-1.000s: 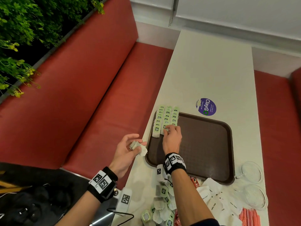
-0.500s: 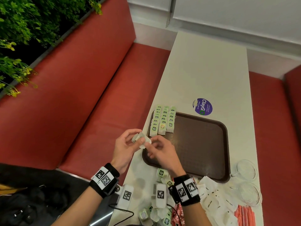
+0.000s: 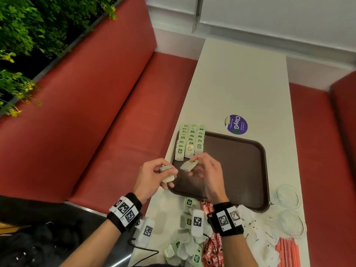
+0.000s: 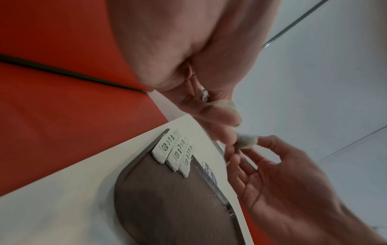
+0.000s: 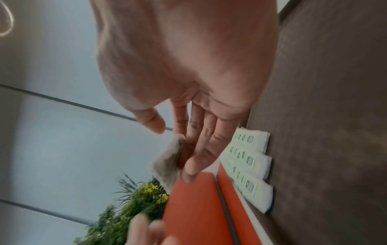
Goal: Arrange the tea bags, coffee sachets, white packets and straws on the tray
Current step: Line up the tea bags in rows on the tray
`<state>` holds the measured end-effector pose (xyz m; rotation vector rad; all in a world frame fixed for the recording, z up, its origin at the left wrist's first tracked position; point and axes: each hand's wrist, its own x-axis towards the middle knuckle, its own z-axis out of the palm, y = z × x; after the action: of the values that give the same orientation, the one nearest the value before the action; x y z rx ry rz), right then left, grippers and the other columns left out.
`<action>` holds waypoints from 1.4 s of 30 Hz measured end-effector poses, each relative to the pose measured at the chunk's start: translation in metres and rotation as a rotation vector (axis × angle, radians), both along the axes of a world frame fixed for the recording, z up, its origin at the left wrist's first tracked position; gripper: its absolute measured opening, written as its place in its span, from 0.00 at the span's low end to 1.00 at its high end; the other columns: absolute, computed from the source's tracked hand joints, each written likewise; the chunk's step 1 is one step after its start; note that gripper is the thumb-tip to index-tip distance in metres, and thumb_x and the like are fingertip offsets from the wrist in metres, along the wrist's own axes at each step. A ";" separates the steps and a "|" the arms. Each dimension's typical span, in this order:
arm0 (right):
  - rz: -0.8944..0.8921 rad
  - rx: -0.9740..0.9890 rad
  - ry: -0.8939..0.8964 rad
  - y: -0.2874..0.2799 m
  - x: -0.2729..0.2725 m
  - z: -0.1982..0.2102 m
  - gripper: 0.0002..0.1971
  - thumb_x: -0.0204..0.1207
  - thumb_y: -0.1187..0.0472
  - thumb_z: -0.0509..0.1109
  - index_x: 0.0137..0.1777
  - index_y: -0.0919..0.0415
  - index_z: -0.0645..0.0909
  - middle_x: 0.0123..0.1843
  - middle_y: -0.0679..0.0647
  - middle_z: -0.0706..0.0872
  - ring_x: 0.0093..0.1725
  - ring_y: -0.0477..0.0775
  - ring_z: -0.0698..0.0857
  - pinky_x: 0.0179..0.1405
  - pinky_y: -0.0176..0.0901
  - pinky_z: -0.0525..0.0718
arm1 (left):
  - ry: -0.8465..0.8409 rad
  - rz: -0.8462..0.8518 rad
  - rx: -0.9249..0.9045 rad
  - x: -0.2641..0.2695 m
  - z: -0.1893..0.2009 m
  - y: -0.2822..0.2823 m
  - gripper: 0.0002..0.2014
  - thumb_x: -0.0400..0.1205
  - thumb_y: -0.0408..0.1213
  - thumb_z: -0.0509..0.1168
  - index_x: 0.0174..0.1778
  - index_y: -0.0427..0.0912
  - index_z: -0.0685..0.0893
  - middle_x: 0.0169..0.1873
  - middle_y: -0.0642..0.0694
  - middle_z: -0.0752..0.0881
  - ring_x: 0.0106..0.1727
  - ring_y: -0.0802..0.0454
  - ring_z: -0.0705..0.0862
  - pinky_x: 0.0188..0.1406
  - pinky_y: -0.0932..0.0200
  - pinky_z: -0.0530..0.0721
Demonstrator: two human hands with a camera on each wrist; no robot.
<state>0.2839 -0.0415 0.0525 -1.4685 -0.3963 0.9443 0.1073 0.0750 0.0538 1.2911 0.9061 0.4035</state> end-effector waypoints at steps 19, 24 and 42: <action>0.468 -0.484 -0.726 0.047 0.125 -0.077 0.06 0.85 0.60 0.80 0.55 0.49 0.88 0.48 0.50 0.95 0.43 0.48 0.93 0.61 0.51 0.93 | 0.040 -0.032 -0.097 -0.003 -0.016 0.008 0.31 0.67 0.25 0.90 0.64 0.40 0.89 0.57 0.44 0.96 0.61 0.47 0.95 0.69 0.50 0.90; 0.506 -0.566 -0.815 0.058 0.129 -0.089 0.08 0.86 0.62 0.78 0.61 0.51 0.87 0.47 0.49 0.90 0.54 0.57 0.89 0.60 0.46 0.82 | 0.056 -0.040 0.004 0.006 -0.019 0.010 0.08 0.86 0.40 0.78 0.53 0.39 0.96 0.53 0.43 0.96 0.56 0.41 0.95 0.66 0.47 0.91; 0.324 -0.580 -0.891 0.073 0.109 -0.098 0.11 0.83 0.68 0.73 0.60 0.54 0.81 0.50 0.52 0.86 0.51 0.58 0.86 0.53 0.55 0.87 | 0.148 0.053 0.110 0.042 -0.043 0.028 0.02 0.88 0.37 0.76 0.51 0.45 0.91 0.41 0.45 0.95 0.38 0.52 0.90 0.39 0.58 0.90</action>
<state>0.3931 0.0318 -0.0453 -2.3894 -1.0968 0.6168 0.1493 0.1026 0.0111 1.4142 1.0566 0.4078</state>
